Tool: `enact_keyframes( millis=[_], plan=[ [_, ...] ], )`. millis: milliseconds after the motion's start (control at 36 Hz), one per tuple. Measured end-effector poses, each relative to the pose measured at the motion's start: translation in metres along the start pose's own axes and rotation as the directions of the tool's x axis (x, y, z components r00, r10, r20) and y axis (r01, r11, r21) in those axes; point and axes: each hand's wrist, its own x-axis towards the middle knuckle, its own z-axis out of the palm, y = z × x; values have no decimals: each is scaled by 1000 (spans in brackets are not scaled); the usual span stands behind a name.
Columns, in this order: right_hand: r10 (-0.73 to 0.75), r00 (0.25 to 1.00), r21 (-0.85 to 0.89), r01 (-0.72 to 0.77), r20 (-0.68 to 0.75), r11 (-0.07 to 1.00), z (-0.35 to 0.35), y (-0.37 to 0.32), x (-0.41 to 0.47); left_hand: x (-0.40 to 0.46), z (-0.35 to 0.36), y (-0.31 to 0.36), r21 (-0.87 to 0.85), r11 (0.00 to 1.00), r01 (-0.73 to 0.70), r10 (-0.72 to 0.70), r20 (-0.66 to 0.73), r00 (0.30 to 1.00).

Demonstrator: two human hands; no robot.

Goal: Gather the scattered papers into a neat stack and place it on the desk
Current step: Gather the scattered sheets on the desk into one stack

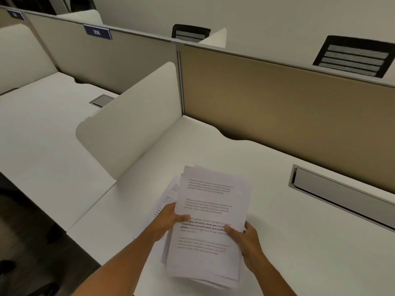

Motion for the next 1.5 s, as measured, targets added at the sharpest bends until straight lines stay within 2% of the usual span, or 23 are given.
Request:
enact_keyframes(
  millis=[56, 167, 278, 444, 667, 750, 833, 944, 1028, 1111, 1222, 1361, 1417, 1500],
  plan=[
    [10, 997, -5, -10, 73, 1000, 10, 1, -3, 0, -11, 1, 116, 993, 6, -2, -31, 1000],
    [59, 990, 7, -60, 126, 998, 39, 0, -2, 8, -30, 0, 321, 947, 29, 29, -174, 984],
    [131, 977, -35, -127, 167, 991, 65, -2, 2, 15, -47, -6, 376, 924, 72, 33, -266, 964],
    [153, 983, -79, -145, 101, 986, 92, 9, 17, 28, -68, -21, 379, 919, 113, 19, -327, 945],
    [70, 998, -237, -68, 0, 969, 129, 19, 23, 42, -82, -36, 457, 880, 128, 45, -350, 936],
    [67, 989, -405, -116, -133, 907, 138, 21, 26, 48, -85, -41, 524, 839, 146, 61, -356, 932],
    [95, 978, -531, -181, -184, 828, 145, 21, 27, 54, -85, -46, 588, 791, 171, 64, -358, 932],
    [149, 964, -483, -241, -221, 842, 148, 22, 31, 59, -85, -52, 646, 705, 294, 1, -415, 910],
    [170, 961, -421, -249, -217, 872, 148, 23, 34, 63, -85, -53, 668, 677, 308, -10, -409, 912],
    [157, 971, -334, -210, -180, 919, 148, 26, 37, 65, -85, -54, 643, 713, 280, -3, -396, 918],
    [113, 976, -332, -171, -185, 928, 149, 28, 40, 64, -87, -57, 601, 761, 244, 8, -385, 923],
    [119, 973, -409, -192, -197, 892, 152, 24, 40, 57, -86, -57, 531, 826, 189, -5, -328, 945],
    [115, 968, -479, -211, -222, 852, 153, 22, 40, 54, -84, -57, 513, 834, 204, -24, -335, 942],
    [124, 972, -477, -207, -201, 854, 153, 21, 41, 49, -82, -60, 493, 845, 204, -21, -351, 936]
  ],
)
